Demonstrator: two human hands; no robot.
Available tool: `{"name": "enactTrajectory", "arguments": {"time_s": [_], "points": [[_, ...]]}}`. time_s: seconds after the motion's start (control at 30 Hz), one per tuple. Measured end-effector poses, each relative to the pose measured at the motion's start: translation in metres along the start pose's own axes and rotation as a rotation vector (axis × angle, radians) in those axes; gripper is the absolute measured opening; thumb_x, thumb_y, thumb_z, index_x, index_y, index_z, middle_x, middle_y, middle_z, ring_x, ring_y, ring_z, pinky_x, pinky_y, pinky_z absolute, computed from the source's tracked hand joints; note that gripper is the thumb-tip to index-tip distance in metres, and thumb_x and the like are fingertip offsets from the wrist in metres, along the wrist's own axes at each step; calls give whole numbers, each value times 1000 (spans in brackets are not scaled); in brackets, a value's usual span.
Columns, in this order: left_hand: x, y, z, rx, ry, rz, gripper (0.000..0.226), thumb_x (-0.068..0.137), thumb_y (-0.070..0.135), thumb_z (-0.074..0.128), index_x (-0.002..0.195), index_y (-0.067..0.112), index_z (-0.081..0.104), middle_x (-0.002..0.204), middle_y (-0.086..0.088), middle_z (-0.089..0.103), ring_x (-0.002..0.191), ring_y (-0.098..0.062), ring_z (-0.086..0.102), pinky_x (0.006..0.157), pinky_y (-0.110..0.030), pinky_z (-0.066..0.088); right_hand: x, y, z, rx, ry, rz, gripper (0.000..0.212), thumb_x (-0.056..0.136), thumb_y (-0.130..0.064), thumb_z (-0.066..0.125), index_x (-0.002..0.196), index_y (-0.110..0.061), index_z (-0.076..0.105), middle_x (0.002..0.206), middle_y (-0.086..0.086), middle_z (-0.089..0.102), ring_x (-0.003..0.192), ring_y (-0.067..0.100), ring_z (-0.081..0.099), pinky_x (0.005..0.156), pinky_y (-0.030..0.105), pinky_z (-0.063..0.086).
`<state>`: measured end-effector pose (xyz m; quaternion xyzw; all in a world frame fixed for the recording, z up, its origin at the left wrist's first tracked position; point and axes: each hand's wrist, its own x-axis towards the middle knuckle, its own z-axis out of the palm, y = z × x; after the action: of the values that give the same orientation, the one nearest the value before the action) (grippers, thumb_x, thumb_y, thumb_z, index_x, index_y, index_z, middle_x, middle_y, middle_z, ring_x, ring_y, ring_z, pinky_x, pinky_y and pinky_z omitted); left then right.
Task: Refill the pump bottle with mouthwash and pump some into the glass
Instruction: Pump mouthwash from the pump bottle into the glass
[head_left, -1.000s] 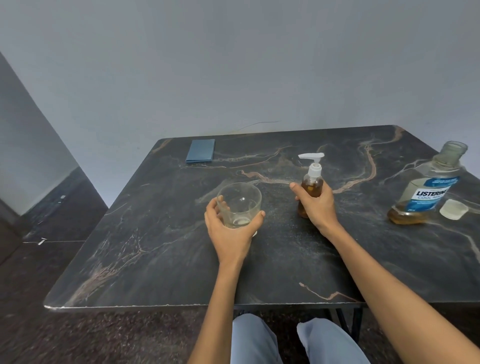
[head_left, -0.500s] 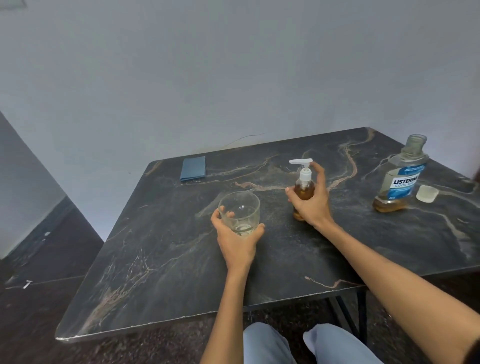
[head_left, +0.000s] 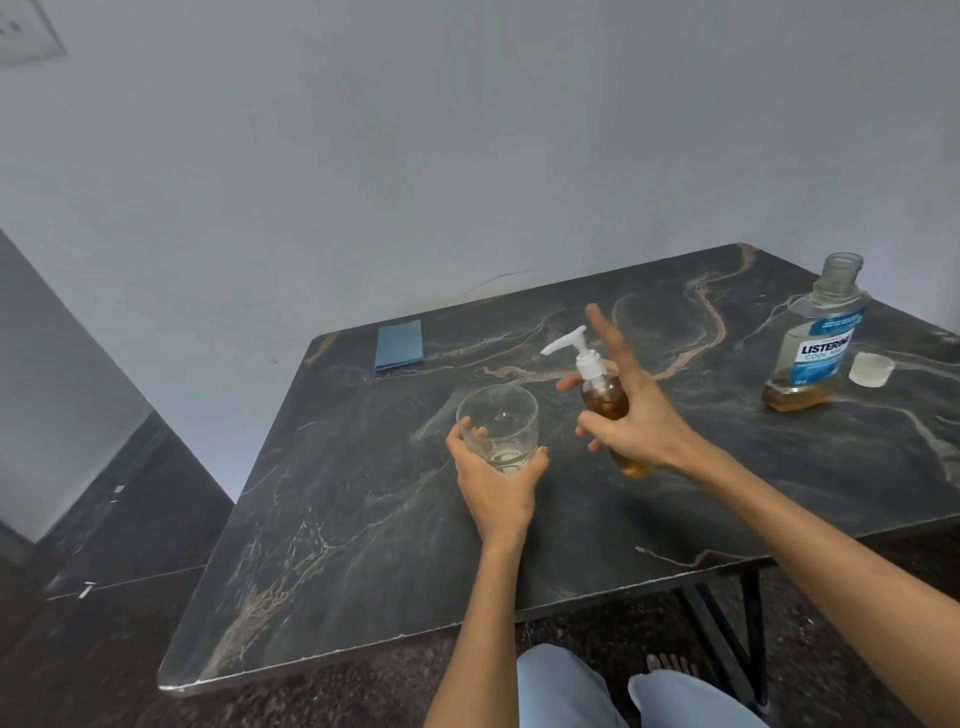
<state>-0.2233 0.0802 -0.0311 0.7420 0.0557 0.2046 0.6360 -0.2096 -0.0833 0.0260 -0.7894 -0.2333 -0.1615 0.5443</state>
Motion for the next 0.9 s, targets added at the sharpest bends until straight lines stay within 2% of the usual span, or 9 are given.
{"name": "enactTrajectory", "arguments": {"time_s": [0.13, 0.27, 0.4, 0.5, 0.57, 0.63, 0.73, 0.8, 0.9], "points": [[-1, 0, 0, 3, 3, 9, 84, 60, 18, 86, 127, 28, 35, 119, 3, 53, 105, -14, 56, 86, -24, 44, 6, -6, 7, -105, -129, 36, 96, 73, 1, 56, 137, -60, 18, 89, -3, 60, 61, 19, 65, 49, 27, 56], [0, 1, 0, 1, -3, 11, 86, 60, 17, 86, 128, 27, 34, 119, 3, 52, 106, -13, 55, 86, -23, 44, 8, -11, 14, -260, -121, 11, 89, 67, -5, 55, 132, -57, 25, 71, 1, 59, 56, 13, 54, 52, 25, 52], [-1, 1, 0, -7, -7, 10, 87, 61, 15, 86, 129, 25, 34, 121, 2, 51, 106, -12, 55, 83, -18, 44, 6, -15, 19, -503, -80, -39, 85, 65, -6, 56, 129, -53, 27, 59, -10, 45, 54, 10, 49, 53, 32, 48], [-1, 1, 1, -8, -6, 13, 86, 61, 15, 86, 127, 28, 33, 120, 3, 51, 104, -11, 55, 80, -15, 43, 4, -18, 23, -655, -18, -55, 78, 67, -4, 58, 127, -45, 30, 58, -14, 39, 53, 14, 49, 53, 35, 49], [-1, 0, 1, -9, -9, 4, 87, 61, 16, 86, 129, 27, 33, 122, 2, 51, 105, -12, 55, 82, -18, 44, 3, -19, 26, -725, 28, -66, 74, 67, -1, 59, 125, -41, 35, 61, -15, 40, 51, 14, 48, 51, 34, 49], [-1, -1, 2, -11, -15, -7, 88, 61, 16, 86, 130, 26, 32, 125, 1, 50, 108, -14, 55, 85, -21, 44, 1, -19, 30, -789, 50, -80, 71, 68, 0, 63, 123, -38, 38, 67, -14, 52, 51, 17, 56, 49, 31, 48], [0, -1, 2, -12, -18, -13, 88, 61, 17, 86, 130, 27, 32, 127, -1, 50, 109, -15, 54, 87, -22, 44, 1, -16, 36, -883, 61, -71, 74, 69, -2, 68, 127, -38, 40, 88, -10, 69, 55, 20, 63, 47, 28, 42], [0, -2, 2, -13, -18, -12, 88, 61, 17, 87, 129, 28, 32, 128, -1, 50, 111, -16, 54, 89, -24, 45, 1, -16, 40, -941, 58, -37, 80, 72, -4, 68, 135, -40, 33, 95, -10, 68, 58, 20, 64, 48, 28, 40], [0, -2, 2, -10, -17, -17, 88, 61, 18, 87, 129, 28, 32, 128, -1, 50, 110, -16, 55, 88, -24, 46, 1, -15, 46, -1012, 56, 11, 102, 77, -7, 66, 145, -45, -1, 85, -7, 61, 52, 17, 57, 45, 28, 40]]}}
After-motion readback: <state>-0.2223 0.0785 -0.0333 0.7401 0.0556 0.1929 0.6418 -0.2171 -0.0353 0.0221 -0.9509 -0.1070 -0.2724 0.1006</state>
